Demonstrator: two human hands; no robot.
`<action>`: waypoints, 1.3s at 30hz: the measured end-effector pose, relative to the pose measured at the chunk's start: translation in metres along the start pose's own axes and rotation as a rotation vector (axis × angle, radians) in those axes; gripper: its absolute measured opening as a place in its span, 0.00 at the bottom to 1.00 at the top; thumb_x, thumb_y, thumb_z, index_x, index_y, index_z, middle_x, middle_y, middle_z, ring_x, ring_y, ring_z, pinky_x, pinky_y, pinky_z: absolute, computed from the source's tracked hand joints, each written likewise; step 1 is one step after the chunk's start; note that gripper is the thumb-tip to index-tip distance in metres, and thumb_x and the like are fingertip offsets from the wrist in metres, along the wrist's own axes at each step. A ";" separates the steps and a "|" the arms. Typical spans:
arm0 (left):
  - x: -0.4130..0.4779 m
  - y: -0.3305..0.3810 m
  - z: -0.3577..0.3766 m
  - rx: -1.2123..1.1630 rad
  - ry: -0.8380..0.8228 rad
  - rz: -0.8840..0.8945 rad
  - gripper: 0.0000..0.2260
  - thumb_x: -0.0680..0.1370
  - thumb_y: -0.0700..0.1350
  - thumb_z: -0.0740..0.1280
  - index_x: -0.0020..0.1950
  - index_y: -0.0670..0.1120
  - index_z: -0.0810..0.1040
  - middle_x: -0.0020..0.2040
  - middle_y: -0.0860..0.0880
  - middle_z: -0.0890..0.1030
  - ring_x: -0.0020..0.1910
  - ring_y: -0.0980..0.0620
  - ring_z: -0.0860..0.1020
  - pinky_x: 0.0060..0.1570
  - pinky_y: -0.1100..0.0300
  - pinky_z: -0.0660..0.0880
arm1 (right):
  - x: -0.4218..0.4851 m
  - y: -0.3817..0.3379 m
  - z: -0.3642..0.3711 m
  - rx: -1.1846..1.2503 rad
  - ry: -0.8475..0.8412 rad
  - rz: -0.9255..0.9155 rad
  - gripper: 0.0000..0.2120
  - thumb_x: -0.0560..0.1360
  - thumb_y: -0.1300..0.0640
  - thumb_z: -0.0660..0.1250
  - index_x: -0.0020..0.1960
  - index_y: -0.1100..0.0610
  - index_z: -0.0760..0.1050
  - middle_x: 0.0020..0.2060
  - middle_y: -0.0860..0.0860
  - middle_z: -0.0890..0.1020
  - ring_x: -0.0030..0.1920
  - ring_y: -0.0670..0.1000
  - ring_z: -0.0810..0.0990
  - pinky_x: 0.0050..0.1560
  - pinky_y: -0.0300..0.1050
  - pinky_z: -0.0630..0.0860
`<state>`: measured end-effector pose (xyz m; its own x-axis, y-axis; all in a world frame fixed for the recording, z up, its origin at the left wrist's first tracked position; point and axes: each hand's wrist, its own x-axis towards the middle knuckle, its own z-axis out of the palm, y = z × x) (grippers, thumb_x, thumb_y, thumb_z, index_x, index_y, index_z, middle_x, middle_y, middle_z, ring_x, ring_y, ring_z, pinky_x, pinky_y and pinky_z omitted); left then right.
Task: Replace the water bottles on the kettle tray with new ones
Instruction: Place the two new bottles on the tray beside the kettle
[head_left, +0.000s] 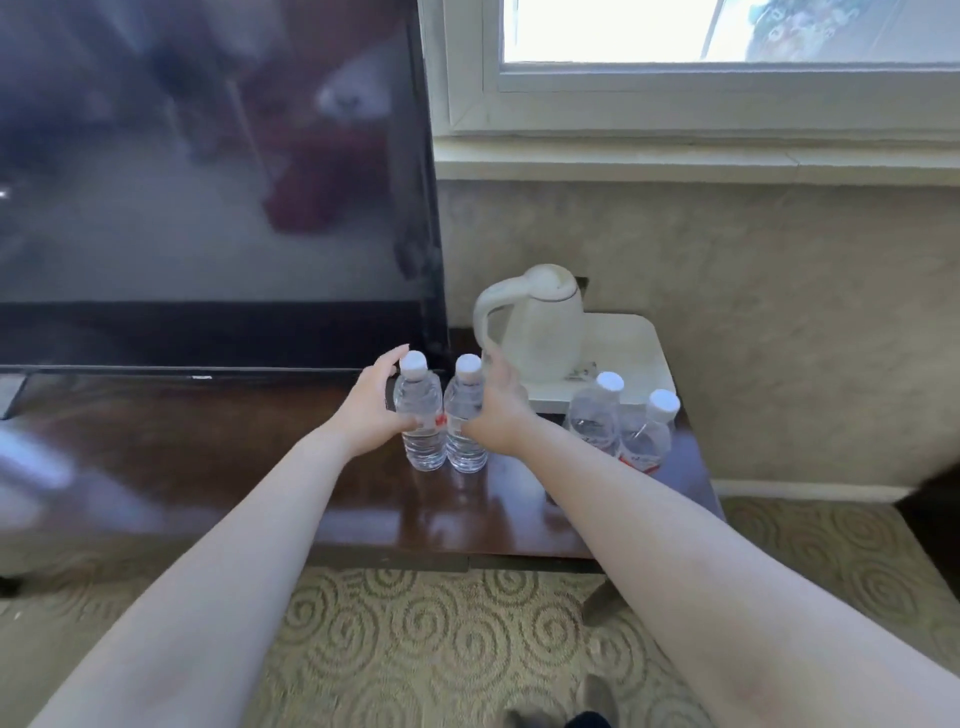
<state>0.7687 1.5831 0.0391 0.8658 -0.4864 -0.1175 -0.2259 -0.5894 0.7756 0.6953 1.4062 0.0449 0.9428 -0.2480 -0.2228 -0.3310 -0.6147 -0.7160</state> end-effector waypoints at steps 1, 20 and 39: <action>0.002 -0.003 0.003 -0.047 0.002 0.003 0.45 0.68 0.39 0.76 0.78 0.53 0.55 0.72 0.46 0.67 0.68 0.52 0.67 0.66 0.56 0.64 | 0.004 0.006 0.002 -0.023 -0.005 0.015 0.49 0.72 0.58 0.72 0.80 0.58 0.42 0.77 0.58 0.56 0.76 0.61 0.59 0.75 0.56 0.60; 0.041 -0.029 0.007 -0.096 -0.139 0.021 0.28 0.63 0.42 0.81 0.56 0.57 0.72 0.51 0.53 0.82 0.52 0.54 0.81 0.52 0.55 0.79 | 0.054 0.026 0.015 0.039 -0.097 -0.085 0.29 0.66 0.59 0.76 0.63 0.54 0.69 0.55 0.53 0.78 0.55 0.53 0.78 0.56 0.50 0.77; 0.017 0.168 -0.077 0.058 0.135 0.323 0.30 0.59 0.51 0.81 0.56 0.66 0.73 0.50 0.62 0.81 0.45 0.66 0.79 0.40 0.69 0.73 | 0.036 -0.102 -0.213 0.009 -0.139 -0.363 0.23 0.62 0.59 0.81 0.51 0.43 0.76 0.53 0.49 0.82 0.52 0.48 0.83 0.48 0.43 0.84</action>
<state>0.7799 1.5256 0.2148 0.7958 -0.5665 0.2138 -0.5192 -0.4567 0.7224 0.7539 1.3007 0.2508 0.9952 0.0888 -0.0415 0.0248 -0.6372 -0.7703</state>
